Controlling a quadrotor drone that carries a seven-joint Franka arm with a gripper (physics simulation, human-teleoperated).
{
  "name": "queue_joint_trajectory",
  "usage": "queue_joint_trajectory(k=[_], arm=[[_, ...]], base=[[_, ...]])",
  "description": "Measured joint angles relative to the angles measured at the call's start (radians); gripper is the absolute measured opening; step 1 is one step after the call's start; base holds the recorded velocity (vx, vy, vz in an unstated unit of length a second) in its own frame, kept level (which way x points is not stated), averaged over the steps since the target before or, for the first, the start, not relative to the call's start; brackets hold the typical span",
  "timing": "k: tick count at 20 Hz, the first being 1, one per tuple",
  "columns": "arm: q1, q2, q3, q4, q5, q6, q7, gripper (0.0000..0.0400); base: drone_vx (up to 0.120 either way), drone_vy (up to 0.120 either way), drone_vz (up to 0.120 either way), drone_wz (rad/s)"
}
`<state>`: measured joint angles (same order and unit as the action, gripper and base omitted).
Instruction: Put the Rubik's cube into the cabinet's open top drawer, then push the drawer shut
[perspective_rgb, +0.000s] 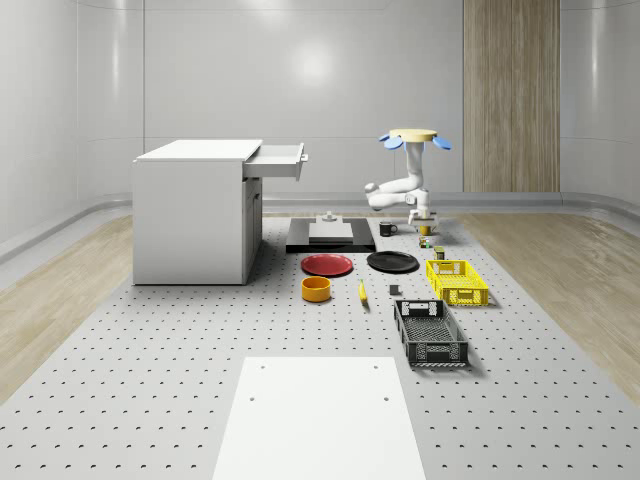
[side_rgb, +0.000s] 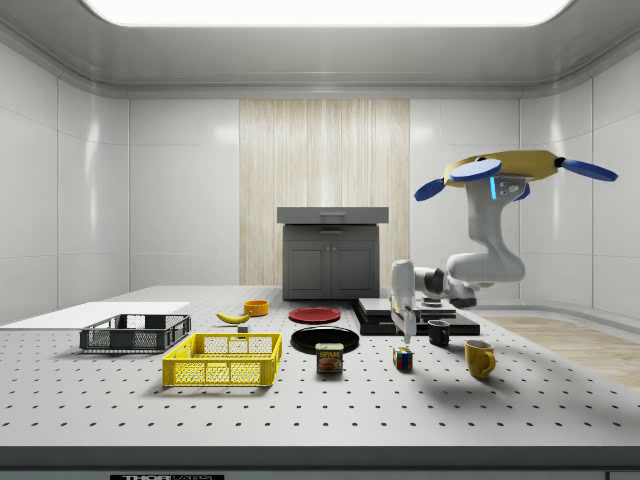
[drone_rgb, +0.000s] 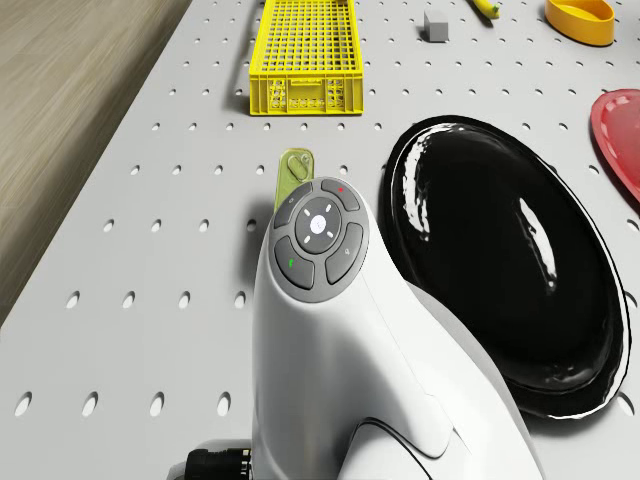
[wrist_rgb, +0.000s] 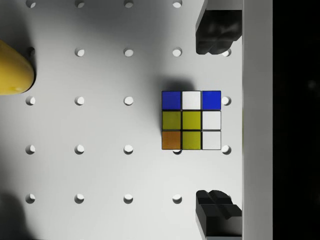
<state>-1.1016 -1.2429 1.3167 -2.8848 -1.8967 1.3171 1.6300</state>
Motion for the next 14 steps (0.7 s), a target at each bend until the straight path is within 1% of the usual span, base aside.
queue_joint_trajectory(k=[6, 10, 14], arm=[[-0.007, -0.025, 0.006, 0.002, 0.012, 0.023, 0.007, 0.0400], [-0.009, -0.046, -0.015, 0.007, -0.003, 0.050, 0.007, 0.0400], [-0.027, -0.059, -0.025, 0.024, -0.013, 0.071, 0.009, 0.0400]], base=[[0.000, 0.000, -0.120, 0.000], [0.000, 0.000, 0.000, 0.000], [0.000, 0.000, 0.000, 0.000]])
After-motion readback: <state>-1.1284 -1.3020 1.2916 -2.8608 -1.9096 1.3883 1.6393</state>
